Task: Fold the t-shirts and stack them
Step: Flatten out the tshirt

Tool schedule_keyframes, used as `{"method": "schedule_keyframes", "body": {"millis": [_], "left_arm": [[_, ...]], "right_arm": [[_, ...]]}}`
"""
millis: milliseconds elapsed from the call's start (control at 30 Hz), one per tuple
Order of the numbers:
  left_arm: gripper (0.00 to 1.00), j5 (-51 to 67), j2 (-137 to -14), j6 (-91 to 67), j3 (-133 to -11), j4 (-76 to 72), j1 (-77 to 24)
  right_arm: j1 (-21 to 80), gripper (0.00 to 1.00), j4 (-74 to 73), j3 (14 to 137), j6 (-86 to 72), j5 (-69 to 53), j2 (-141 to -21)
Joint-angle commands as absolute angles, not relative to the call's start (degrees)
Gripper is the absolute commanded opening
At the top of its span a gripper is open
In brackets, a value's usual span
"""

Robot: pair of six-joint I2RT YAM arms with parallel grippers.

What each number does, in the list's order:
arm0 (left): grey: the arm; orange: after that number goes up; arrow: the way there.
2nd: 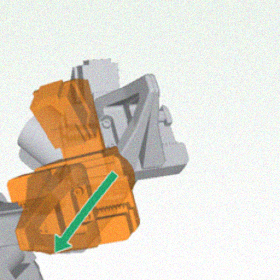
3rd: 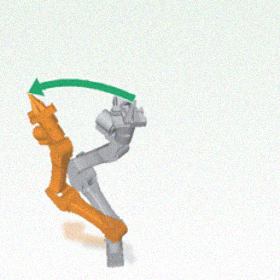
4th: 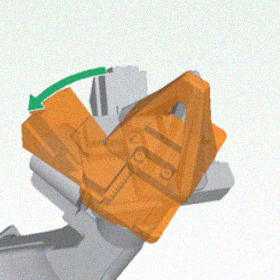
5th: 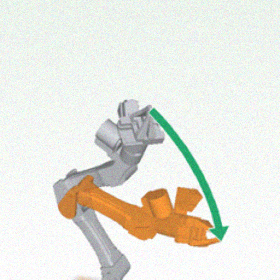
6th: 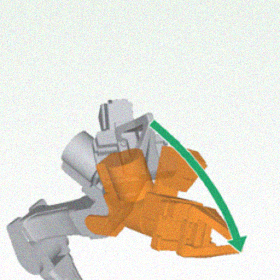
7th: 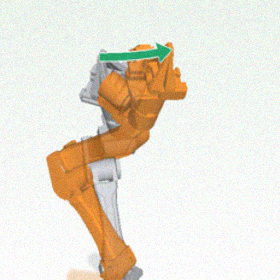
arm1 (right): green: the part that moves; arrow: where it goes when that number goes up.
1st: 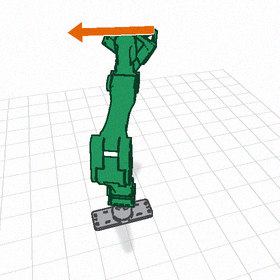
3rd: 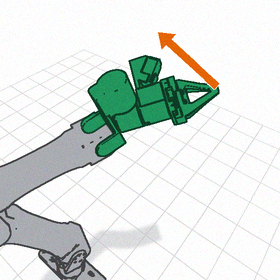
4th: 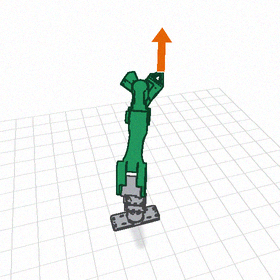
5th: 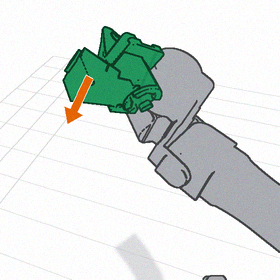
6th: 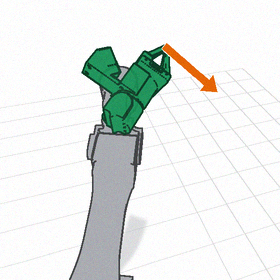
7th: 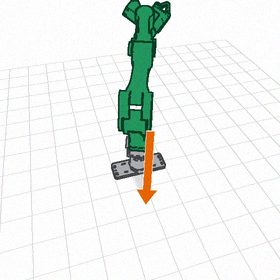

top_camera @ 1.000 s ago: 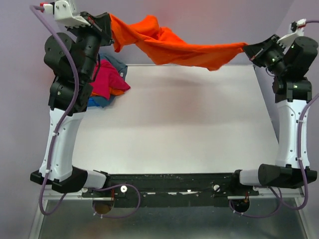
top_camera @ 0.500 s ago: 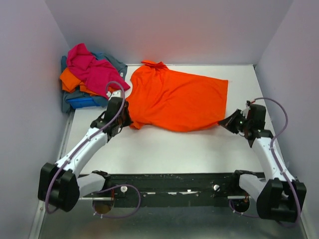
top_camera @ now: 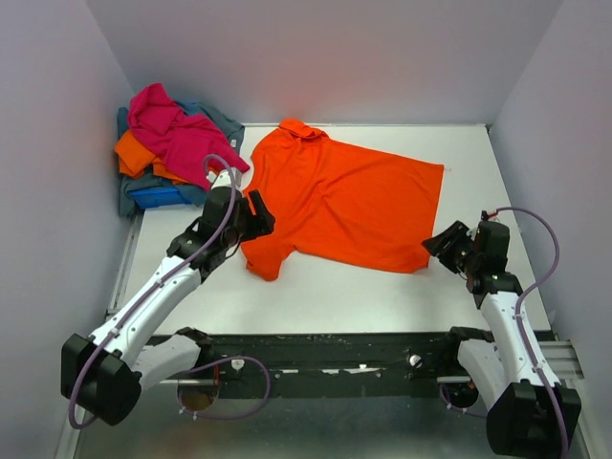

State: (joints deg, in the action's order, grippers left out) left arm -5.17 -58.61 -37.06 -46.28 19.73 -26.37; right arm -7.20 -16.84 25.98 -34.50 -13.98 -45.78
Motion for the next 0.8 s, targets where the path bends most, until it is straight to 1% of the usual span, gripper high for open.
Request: {"method": "schedule_keyframes", "body": {"millis": [0,100,167,267,533,633,767], "left_arm": [[0.77,-15.10,-61.25,-36.56,-49.66,24.69,-25.76],[0.73,-18.45,-64.32,-38.58,-49.92,24.61,-24.26],[0.70,-20.73,-67.22,-39.90,-50.18,24.09,-23.38],[0.68,-22.06,-71.88,-41.31,-50.62,22.77,-21.37],[0.60,-18.38,-81.98,-41.57,-52.03,17.06,-14.07],[0.55,-15.48,-86.47,-41.49,-53.96,16.17,-11.87],[0.54,-12.05,-91.40,-40.87,-56.24,14.33,-11.43]], "right_arm": [[-7.47,0.59,-16.96,24.97,-34.45,-10.56,-44.39],[-7.47,0.61,-15.65,23.73,-34.63,-8.00,-43.07],[-7.38,0.61,-14.86,23.55,-34.80,-8.09,-44.46],[-7.38,0.61,-14.77,24.26,-34.63,-8.62,-47.89],[-7.47,0.59,-11.78,22.59,-34.98,-6.77,-49.92],[-7.38,0.59,-11.16,22.06,-35.59,-5.89,-49.57],[-7.47,0.59,-11.51,22.50,-37.61,-4.05,-52.37]]}}
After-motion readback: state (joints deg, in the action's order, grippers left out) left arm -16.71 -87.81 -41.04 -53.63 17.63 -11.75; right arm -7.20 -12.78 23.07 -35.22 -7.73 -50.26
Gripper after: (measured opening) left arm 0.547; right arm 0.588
